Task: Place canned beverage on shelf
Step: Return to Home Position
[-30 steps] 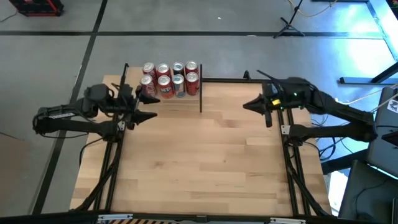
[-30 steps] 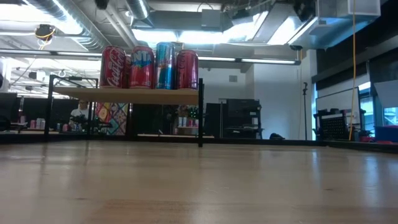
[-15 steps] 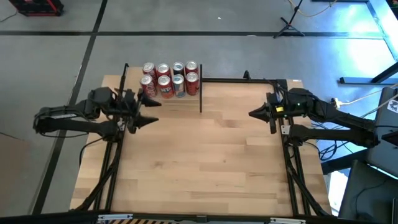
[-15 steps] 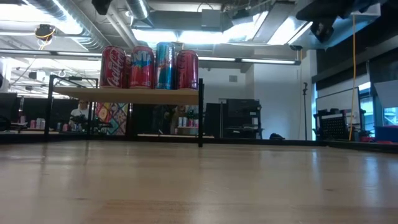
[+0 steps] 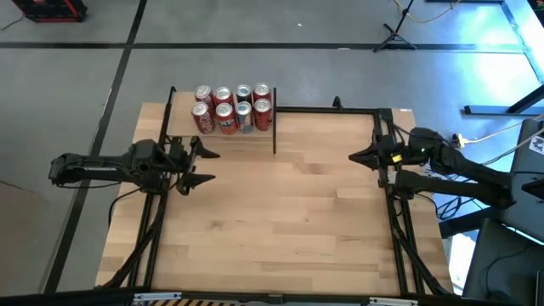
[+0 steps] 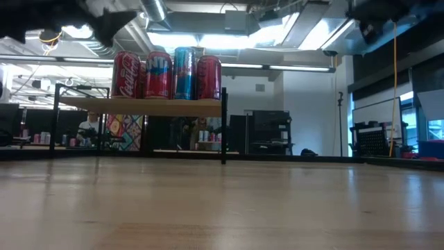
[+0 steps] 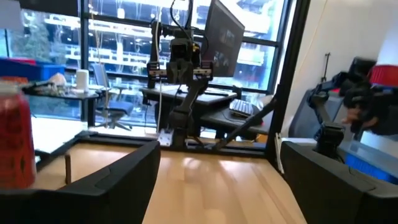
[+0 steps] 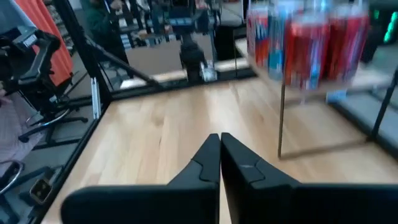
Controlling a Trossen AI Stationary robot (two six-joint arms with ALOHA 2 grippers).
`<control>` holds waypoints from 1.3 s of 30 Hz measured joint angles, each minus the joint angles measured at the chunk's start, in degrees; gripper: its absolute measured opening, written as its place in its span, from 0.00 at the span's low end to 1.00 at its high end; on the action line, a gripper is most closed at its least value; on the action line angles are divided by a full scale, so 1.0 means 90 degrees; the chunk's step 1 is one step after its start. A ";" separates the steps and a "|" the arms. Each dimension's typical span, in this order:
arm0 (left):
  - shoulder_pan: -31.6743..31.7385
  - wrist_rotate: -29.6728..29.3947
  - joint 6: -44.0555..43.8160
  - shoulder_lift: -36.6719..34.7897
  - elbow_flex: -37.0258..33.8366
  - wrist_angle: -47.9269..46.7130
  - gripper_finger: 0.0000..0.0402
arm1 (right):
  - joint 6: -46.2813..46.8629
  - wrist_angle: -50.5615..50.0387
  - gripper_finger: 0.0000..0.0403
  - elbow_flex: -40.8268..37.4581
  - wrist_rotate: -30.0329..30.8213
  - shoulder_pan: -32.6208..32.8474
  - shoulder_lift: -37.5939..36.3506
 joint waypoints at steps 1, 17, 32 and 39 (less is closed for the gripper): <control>0.0000 0.0003 -0.0089 -0.0149 -0.0146 0.0013 0.81 | 0.0076 -0.0032 0.01 -0.0209 -0.0001 0.0000 -0.0167; 0.0005 -0.0268 -0.0573 -0.1709 -0.1595 -0.0002 0.81 | 0.0974 0.1700 0.01 -0.3120 0.0008 0.0000 -0.2756; 0.0005 -0.0157 -0.0255 -0.2146 -0.1595 -0.0985 0.81 | 0.0824 0.2830 0.01 -0.3976 0.0353 0.0000 -0.2715; 0.0005 -0.0157 -0.0479 -0.2244 -0.1595 -0.1140 0.81 | 0.1016 0.2827 0.01 -0.3976 0.0352 0.0000 -0.2700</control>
